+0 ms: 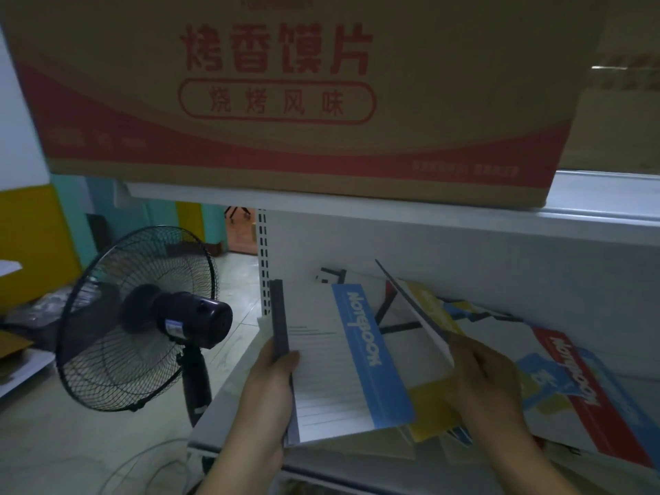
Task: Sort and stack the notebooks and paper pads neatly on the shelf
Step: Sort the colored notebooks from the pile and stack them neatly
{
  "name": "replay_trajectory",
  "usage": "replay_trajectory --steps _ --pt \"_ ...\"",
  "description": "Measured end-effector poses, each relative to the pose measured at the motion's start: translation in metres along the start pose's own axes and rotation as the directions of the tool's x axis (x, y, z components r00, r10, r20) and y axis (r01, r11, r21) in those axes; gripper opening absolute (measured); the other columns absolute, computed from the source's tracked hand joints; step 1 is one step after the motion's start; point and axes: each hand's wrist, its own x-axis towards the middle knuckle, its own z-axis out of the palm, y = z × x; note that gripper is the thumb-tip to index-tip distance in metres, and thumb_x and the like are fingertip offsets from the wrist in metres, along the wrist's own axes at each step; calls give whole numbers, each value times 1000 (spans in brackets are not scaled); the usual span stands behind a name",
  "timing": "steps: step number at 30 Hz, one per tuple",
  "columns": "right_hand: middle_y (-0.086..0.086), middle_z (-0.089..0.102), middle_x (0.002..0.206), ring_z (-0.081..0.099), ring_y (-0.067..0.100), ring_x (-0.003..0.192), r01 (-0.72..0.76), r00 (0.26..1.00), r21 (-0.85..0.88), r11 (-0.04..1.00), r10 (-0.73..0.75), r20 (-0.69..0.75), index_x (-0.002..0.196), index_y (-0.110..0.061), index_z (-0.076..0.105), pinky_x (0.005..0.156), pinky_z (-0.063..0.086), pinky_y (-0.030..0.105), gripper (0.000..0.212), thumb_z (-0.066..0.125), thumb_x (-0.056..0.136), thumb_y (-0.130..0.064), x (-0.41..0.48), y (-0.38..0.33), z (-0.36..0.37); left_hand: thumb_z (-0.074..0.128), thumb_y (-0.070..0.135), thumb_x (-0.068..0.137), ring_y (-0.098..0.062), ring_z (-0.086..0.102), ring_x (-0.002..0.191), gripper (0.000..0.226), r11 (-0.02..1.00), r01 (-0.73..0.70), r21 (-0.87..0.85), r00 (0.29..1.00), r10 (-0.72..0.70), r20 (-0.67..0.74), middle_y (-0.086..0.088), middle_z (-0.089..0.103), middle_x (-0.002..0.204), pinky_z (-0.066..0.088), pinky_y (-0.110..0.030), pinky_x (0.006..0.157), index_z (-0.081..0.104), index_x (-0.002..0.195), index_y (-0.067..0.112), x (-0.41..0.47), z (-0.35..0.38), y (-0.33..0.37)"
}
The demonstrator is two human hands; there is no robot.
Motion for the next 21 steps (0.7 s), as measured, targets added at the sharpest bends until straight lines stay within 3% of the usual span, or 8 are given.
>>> replay_trajectory --steps 2,4,7,9,12,15,17,21 --pt "7 59 59 45 10 48 129 990 34 991 -127 -57 76 -4 68 49 34 21 50 39 80 -45 -13 -4 10 40 12 96 -28 66 98 30 999 -22 26 1000 23 -15 -4 71 103 51 -52 90 61 112 27 -4 4 0" --pt "-10 72 76 63 5 74 329 944 -24 944 -327 44 93 -31 72 60 40 3 30 46 77 -39 -30 -21 29 41 16 98 -24 67 96 25 998 -53 21 998 53 -25 -2 71 101 53 -45 86 62 107 28 -7 10 1" --pt "-5 72 107 64 9 102 611 777 -271 744 -499 383 102 -26 73 88 47 16 37 55 75 -42 -53 -24 62 45 17 98 -15 70 88 20 996 -71 -53 997 70 -28 1 73 98 54 -27 69 62 104 25 -9 16 2" --pt "-5 69 115 61 8 110 640 732 -259 723 -471 493 103 -26 72 91 48 20 39 56 75 -48 -60 -18 72 46 6 95 -12 71 81 26 997 -51 -61 999 50 -15 1 74 94 53 -21 63 62 105 24 -10 11 2" --pt "-21 62 113 51 -10 113 360 853 -126 925 -271 447 101 -32 72 93 38 6 21 63 82 -37 -49 -29 60 45 -2 93 -21 71 85 35 1000 -5 -18 999 6 43 -4 74 96 55 -29 66 59 116 20 -10 -2 1" --pt "-16 47 131 43 1 124 134 972 -215 967 -85 220 132 -28 50 103 34 15 51 61 84 -39 -31 -27 36 48 2 93 -11 69 76 35 998 -4 63 990 -4 139 3 70 96 51 -14 53 55 117 27 -8 -7 -1" --pt "-17 46 132 48 3 117 -59 986 -195 979 88 145 142 -28 34 102 40 22 62 62 87 -31 -26 -30 17 50 3 92 -2 65 74 34 992 -35 122 976 8 218 10 67 95 47 -8 51 54 118 25 -11 0 0" --pt "-22 60 106 57 -16 82 -311 938 61 949 295 184 118 -31 50 71 45 4 39 59 89 -6 -44 -17 -12 50 6 93 -8 54 78 27 980 -73 184 967 24 255 8 62 98 38 -3 50 52 117 19 -22 27 -8"
